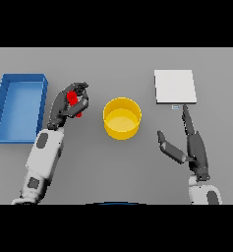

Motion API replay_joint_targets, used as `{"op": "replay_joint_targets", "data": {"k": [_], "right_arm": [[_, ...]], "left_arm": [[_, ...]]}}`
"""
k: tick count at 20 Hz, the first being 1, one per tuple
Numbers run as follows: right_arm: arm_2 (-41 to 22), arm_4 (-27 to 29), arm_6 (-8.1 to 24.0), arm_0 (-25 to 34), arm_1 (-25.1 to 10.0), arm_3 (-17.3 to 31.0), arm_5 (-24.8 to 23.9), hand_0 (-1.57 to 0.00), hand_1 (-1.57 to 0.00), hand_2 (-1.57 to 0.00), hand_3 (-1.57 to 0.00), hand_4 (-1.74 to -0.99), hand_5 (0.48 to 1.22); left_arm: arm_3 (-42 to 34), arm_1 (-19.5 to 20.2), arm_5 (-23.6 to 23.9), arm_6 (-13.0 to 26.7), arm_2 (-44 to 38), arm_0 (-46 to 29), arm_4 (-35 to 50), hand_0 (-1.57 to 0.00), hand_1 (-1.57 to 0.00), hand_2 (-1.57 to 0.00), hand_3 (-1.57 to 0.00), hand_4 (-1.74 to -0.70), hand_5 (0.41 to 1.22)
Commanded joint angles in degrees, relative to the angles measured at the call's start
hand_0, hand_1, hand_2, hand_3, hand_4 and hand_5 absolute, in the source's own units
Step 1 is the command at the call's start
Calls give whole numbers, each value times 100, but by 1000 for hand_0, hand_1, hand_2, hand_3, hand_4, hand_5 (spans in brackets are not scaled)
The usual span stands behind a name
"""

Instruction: Pick up the red beaker and tilt it to pour out 1 green nut into yellow bowl. Pick up the yellow bowl and place it on the metallic measuring scale.

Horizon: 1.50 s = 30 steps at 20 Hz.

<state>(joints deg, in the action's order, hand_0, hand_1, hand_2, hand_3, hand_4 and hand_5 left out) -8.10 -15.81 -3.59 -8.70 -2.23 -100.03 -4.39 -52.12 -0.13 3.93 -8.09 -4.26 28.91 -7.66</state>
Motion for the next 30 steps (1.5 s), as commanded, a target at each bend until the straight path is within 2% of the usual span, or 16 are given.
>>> {"op": "replay_joint_targets", "data": {"k": [1, 2, 4, 6, 8, 9, 12, 14, 17, 19, 22, 26, 28, 30], "right_arm": [[-27, -40, 10, -22, 15, -38, -19, 1, 1, 1, 1, -1255, 644], [28, 7, 47, 49, -4, 25, -14, 1, 1, 1, 1, -1256, 646], [9, 14, -116, -35, -3, 94, 11, 1, 1, 1, 1, -1252, 644], [42, 93, -150, -53, -6, 75, 37, 1, 1, 1, 1, -1254, 644], [-4, 53, -100, -69, 24, -26, 21, 1, 1, 1, 1, -1257, 645], [-9, 59, -52, -54, 48, 3, 20, 1, 1, 1, 1, -1258, 644], [-29, 47, -203, -145, 29, -25, 33, 1, 1, 1, 1, -1262, 646], [0, 0, -117, -31, -10, 2, 3, 1, 1, 1, 1, -1258, 646], [39, 45, -217, -119, -68, -63, 28, 1, 1, 1, 1, -1263, 652], [19, -7, -134, -31, -58, -23, 14, 1, 1, 1, 1, -1262, 658], [-29, -76, -199, -97, -55, -48, 2, 1, 1, 1, 1, -1253, 666], [-8, -89, -164, -131, -98, -11, 14, 1, 1, 1, 1, -1256, 678], [-41, -115, -24, -72, -66, -80, 8, 1, 1, 1, 1, -1256, 678], [-48, -126, 20, -62, -76, -121, 15, 1, 1, 1, 1, -1255, 681]], "left_arm": [[37, 12, 99, 12, 30, 48, -95, -662, -699, -733, -724, -1500, 941], [70, 15, 133, -37, 55, 44, -148, -844, -874, -900, -838, -1541, 997], [163, 28, 86, -153, 142, 120, -244, -1106, -1125, -1142, -974, -1603, 1078], [143, 47, 52, -81, 194, 128, -293, -1273, -1285, -1296, -1189, -1544, 1129], [138, -41, 118, -93, 184, 115, -341, -1380, -1388, -1395, -1326, -1505, 1162], [168, -59, 201, 30, 161, 183, -342, -1419, -1425, -1430, -1375, -1552, 1159], [-92, -84, 297, -190, 99, 86, -114, -1493, -1496, -1499, -1471, -1644, 1132], [-242, -76, 342, -170, 57, 121, 40, -1521, -1523, -1525, -1507, -1679, 1122], [-608, 64, 363, -15, 240, 127, 1, -1545, -1546, -1547, -1538, -1709, 1114], [-914, 211, 332, 150, 552, 162, -227, -1555, -1555, -1556, -1550, -1721, 1114], [-1092, 573, 157, 859, 1087, 377, -760, -1563, -1563, -1563, -1560, -1731, 1124], [-1264, 847, -34, 1173, 1526, 407, -1076, -1564, -1565, -1565, -1562, -1733, 1112], [-1397, 955, -98, 1279, 1705, 340, -1165, -1564, -1565, -1565, -1562, -1733, 1112], [-1465, 1166, -119, 1579, 1956, 414, -1484, -1567, -1567, -1567, -1565, -1736, 1117]]}}
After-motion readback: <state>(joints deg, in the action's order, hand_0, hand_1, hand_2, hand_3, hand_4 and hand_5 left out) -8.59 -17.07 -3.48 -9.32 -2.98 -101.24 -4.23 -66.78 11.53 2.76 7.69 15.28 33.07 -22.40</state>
